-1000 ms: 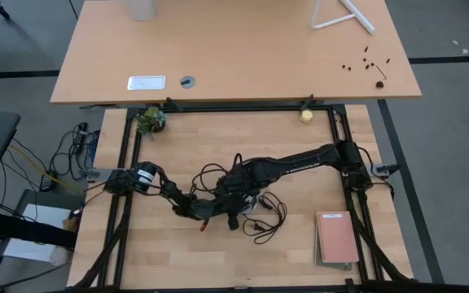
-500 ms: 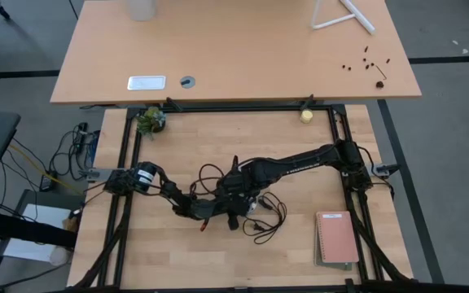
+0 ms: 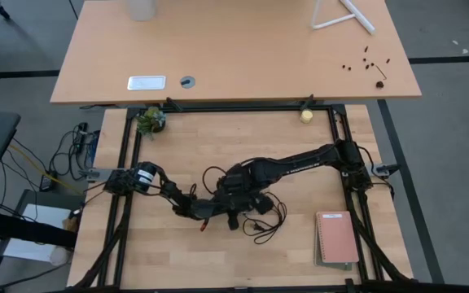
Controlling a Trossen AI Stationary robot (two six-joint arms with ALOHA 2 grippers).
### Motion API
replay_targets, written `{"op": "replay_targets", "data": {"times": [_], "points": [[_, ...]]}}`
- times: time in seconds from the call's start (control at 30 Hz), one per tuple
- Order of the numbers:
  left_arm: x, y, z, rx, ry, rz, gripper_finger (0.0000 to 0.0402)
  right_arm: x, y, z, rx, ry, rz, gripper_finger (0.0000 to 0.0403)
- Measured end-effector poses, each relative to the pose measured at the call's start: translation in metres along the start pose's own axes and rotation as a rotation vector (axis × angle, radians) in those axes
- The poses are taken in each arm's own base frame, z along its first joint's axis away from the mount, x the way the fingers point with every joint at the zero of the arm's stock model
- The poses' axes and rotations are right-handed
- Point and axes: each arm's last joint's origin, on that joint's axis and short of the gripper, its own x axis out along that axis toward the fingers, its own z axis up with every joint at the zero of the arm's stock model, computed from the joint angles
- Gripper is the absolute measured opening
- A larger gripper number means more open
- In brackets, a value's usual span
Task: Screw lightbulb
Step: Remove the light bulb from the lamp
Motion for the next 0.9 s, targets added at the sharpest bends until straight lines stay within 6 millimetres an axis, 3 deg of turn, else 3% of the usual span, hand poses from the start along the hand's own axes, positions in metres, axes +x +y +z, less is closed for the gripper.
{"op": "replay_targets", "data": {"times": [0.1, 0.17, 0.47, 0.6, 0.9], "points": [[0.0, 0.0, 0.0, -0.018, -0.003, 0.004, 0.0193, 0.001, -0.001, -0.002, -0.204, 0.071, -0.077, 0.0283], [0.0, 0.001, 0.0, -0.022, -0.003, 0.008, 0.0193, 0.001, -0.003, -0.004, -0.249, 0.125, -0.136, 0.0284], [0.0, 0.0, 0.0, -0.012, 0.001, -0.001, 0.0193, -0.023, 0.004, -0.008, -0.123, 0.18, -0.101, 0.0294], [0.0, 0.001, 0.0, -0.01, 0.004, -0.001, 0.0193, -0.034, 0.011, -0.011, 0.031, 0.222, -0.085, 0.0304], [0.001, 0.001, -0.001, -0.005, 0.014, 0.002, 0.0193, -0.043, 0.032, 0.003, 0.684, 0.142, -0.087, 0.03]]}}
